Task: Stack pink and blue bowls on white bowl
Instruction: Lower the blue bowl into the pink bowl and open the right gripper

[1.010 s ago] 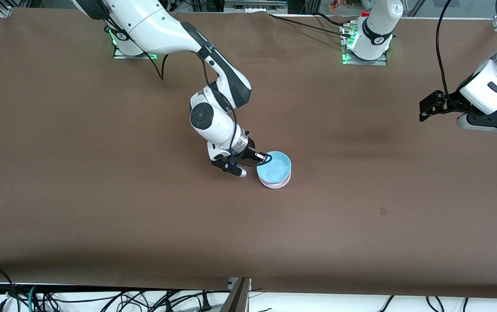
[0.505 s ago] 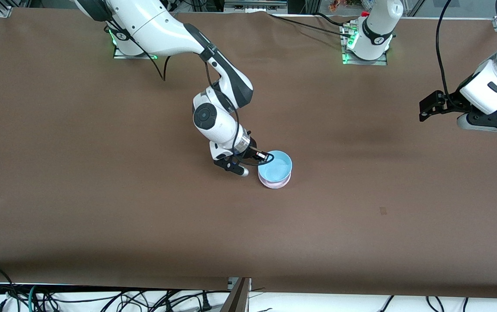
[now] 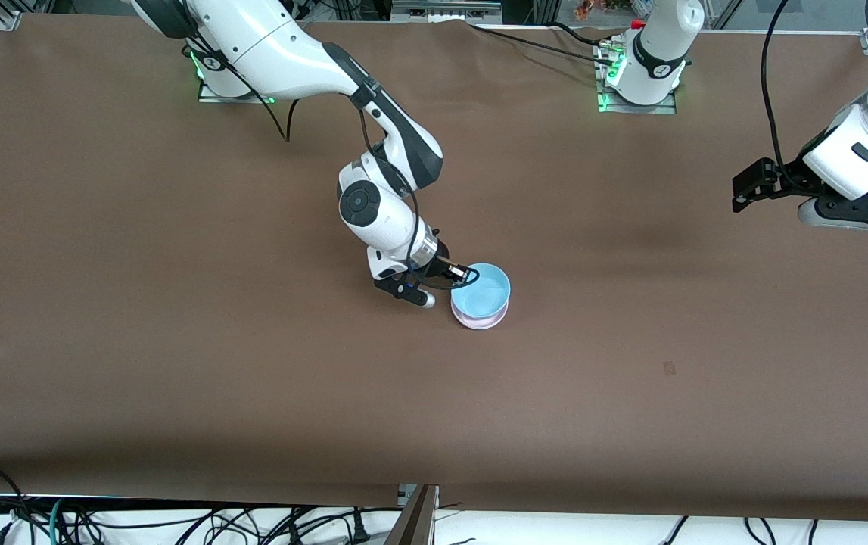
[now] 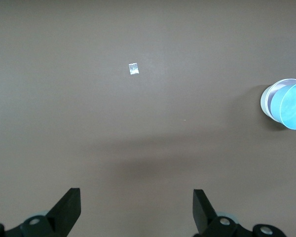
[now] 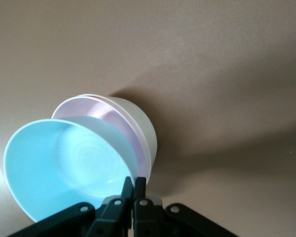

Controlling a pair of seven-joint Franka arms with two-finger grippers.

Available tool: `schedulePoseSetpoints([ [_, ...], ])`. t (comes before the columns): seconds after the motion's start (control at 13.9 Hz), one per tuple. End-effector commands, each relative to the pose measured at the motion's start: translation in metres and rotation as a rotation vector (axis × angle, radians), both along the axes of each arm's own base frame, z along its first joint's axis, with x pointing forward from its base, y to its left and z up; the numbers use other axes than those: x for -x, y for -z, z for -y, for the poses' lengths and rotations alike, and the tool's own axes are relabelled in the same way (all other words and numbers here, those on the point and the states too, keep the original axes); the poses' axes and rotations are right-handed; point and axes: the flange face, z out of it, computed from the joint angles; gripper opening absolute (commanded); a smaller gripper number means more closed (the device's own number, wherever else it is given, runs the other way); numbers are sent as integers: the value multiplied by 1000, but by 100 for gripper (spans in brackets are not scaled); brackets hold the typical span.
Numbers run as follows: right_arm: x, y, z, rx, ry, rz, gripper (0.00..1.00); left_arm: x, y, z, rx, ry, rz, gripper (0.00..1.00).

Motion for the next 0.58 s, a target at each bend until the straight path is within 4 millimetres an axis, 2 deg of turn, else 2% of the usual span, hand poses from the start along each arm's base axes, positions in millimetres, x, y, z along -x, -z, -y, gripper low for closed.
schedulePoseSetpoints([
  [0.0, -4, -1, -6, 3, -10, 24, 0, 5, -5, 1, 19, -11, -2, 100],
  [0.51, -5, 0, -4, 16, -22, 33, 0, 5, -5, 1, 19, -11, -4, 100],
])
